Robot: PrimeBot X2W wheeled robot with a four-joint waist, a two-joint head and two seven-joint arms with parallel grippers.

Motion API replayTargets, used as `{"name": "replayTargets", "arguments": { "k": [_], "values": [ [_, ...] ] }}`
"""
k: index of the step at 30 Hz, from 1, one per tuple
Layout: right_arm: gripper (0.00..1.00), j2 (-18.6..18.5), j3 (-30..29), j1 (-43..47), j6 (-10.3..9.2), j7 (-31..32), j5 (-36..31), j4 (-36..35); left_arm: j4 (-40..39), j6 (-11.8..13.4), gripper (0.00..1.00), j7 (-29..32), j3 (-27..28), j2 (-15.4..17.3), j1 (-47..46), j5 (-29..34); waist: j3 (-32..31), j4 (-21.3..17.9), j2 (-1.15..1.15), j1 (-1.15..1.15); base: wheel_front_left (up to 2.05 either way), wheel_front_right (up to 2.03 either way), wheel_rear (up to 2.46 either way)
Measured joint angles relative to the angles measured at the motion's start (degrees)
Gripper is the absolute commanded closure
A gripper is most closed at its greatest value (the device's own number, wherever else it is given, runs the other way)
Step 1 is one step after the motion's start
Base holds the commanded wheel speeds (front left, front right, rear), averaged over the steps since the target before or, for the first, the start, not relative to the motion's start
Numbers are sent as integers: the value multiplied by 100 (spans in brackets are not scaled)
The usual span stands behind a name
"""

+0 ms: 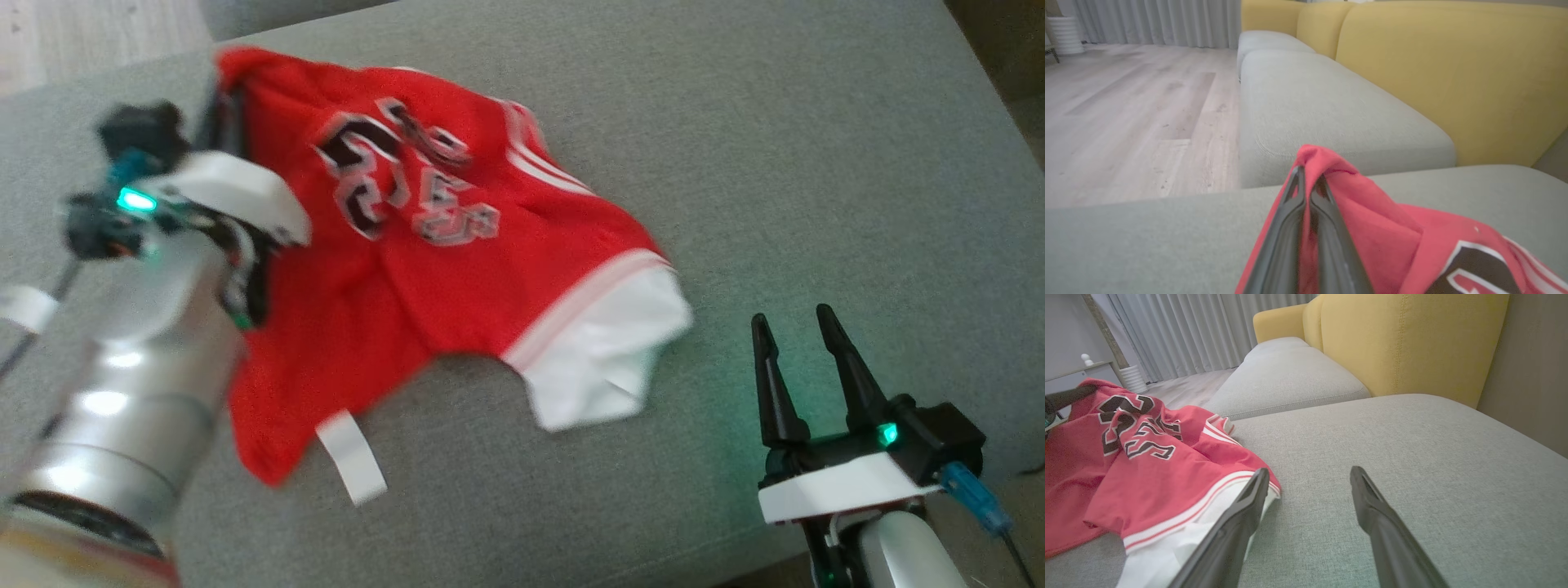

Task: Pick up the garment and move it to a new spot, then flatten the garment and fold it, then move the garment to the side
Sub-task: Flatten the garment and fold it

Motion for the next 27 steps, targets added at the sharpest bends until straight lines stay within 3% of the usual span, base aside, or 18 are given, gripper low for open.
{"name": "replayTargets", "arguments": {
  "k": [3,7,8,9,13,15,19,27],
  "values": [
    [0,0,9,-3,0,0,-11,3,-113,287,100,-2,423,241,-142,253,25,-62,0,0,0,0,0],
    [0,0,11,-22,0,0,-11,3,-112,397,99,-18,788,470,-108,469,48,-145,0,0,0,0,0],
    [0,0,8,-23,0,0,-11,3,-76,366,61,-19,820,457,-76,471,55,-152,0,0,0,0,0],
    [0,0,1,-24,0,0,-11,3,4,269,4,-20,815,426,-36,472,63,-150,0,0,0,0,0],
    [0,0,-43,-34,0,0,-7,0,248,-75,0,-19,814,252,125,430,127,-91,0,0,0,0,0],
    [0,0,-90,-69,0,1,22,-1,82,-100,0,-19,981,249,203,414,136,-51,0,1,0,0,0],
    [0,-1,-299,-91,0,0,103,-64,-1002,-121,0,-27,1516,205,847,510,45,51,0,0,0,0,0],
    [0,0,-571,3,0,0,99,-142,-3284,133,0,-27,2084,-89,3443,1500,-175,472,0,-1,0,0,0]
  ]
}}
